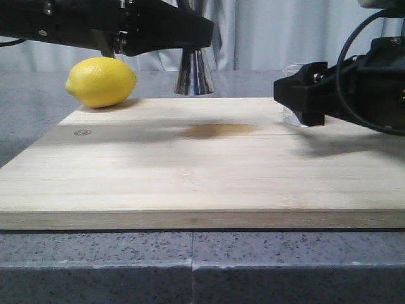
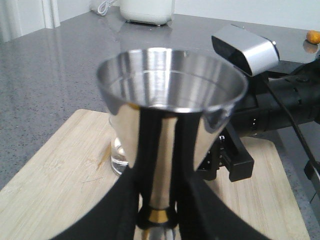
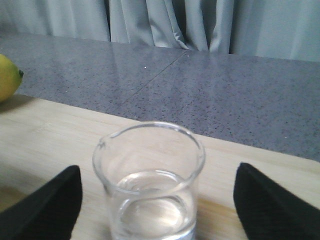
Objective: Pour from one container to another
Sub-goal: 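Reach the right gripper to the glass beaker and grasp it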
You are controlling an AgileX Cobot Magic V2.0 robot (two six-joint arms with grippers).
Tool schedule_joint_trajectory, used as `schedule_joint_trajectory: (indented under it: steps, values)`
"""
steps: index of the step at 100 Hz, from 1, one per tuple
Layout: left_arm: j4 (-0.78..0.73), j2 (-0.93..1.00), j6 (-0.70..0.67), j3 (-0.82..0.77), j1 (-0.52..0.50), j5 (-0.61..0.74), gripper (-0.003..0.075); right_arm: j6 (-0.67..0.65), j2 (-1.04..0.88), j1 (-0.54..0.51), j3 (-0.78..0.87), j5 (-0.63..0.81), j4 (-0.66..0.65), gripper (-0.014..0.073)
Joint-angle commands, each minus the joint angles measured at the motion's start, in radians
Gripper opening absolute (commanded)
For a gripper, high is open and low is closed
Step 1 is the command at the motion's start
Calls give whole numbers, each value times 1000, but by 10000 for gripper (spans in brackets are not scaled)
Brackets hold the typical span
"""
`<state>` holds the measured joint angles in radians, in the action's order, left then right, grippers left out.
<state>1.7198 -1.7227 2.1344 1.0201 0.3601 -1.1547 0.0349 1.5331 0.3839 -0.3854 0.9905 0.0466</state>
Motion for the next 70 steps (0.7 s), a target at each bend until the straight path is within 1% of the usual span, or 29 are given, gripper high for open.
schedule_joint_trajectory:
  steps: [1, 17, 70]
  values:
    - [72, 53, -11, 27, 6, -113, 73, 6, -26, 1, -25, 86, -1, 489]
    - [72, 53, -11, 27, 6, -113, 73, 6, -26, 1, -25, 86, -7, 435]
    - [72, 53, -11, 27, 6, -113, 73, 6, -26, 1, -25, 86, -34, 435]
